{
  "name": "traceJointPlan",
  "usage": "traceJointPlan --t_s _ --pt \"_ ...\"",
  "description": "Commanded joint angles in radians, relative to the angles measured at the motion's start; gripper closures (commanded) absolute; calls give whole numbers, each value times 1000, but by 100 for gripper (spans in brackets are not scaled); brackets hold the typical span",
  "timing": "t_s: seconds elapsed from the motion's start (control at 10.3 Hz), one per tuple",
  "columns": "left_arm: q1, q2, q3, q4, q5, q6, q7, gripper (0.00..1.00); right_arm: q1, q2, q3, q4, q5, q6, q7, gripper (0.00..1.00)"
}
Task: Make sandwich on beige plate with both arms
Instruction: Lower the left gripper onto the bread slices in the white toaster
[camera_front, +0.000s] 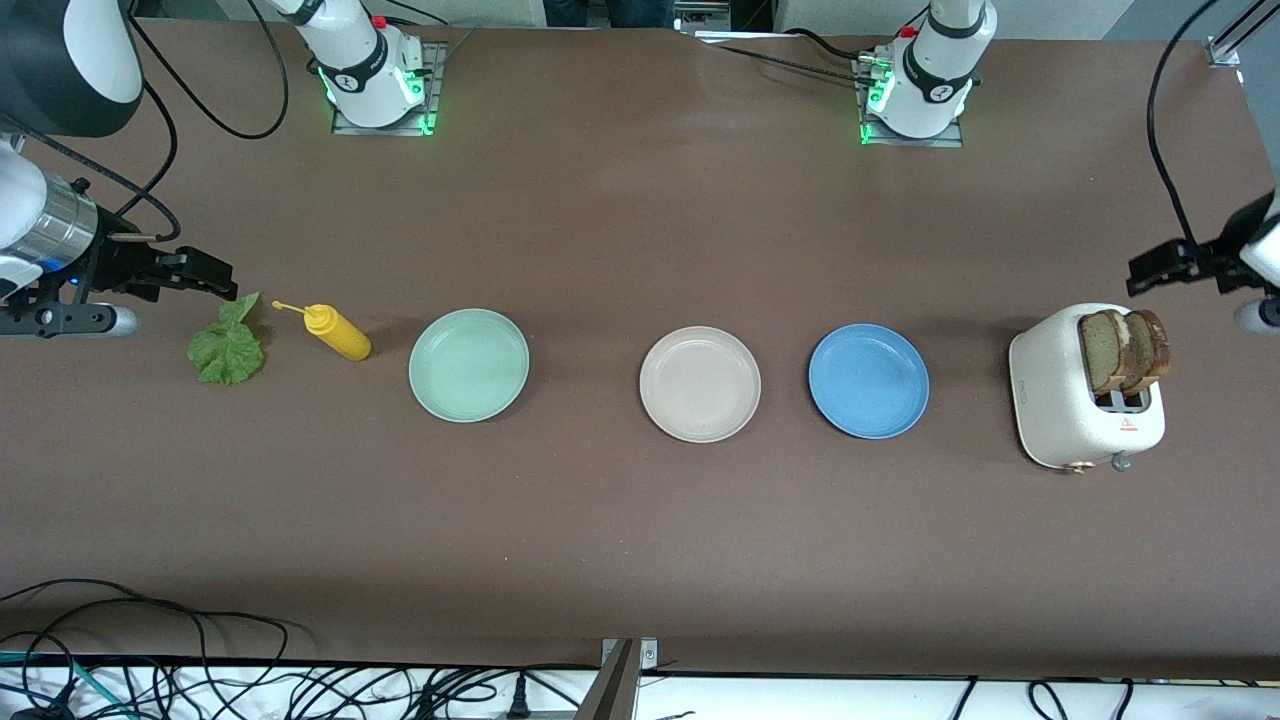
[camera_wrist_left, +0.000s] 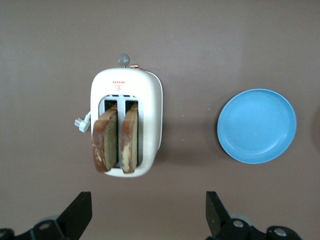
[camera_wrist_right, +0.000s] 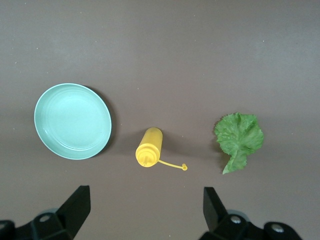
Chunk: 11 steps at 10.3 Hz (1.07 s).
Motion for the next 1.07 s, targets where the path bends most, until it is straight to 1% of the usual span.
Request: traceJointPlan --t_s 0.0,0.19,0.29,0.49,0.68,0.97 --pt "84 84 -8 -12 18 143 161 0 -5 -1 4 9 14 -16 -4 0" --pt "98 88 -11 -108 10 260 154 0 -5 -1 4 9 14 -16 -6 0" --pt "98 85 -14 -145 -5 283 121 0 -5 -1 4 9 14 -16 -6 0" --pt "97 44 -17 -234 -8 311 61 0 -7 -1 4 9 14 -16 -6 0" --pt "95 -4 -17 -349 -5 398 50 0 -5 -3 4 9 14 -16 -1 0" --pt "94 -44 -18 -460 1 487 47 0 -5 -1 4 9 17 -16 1 0"
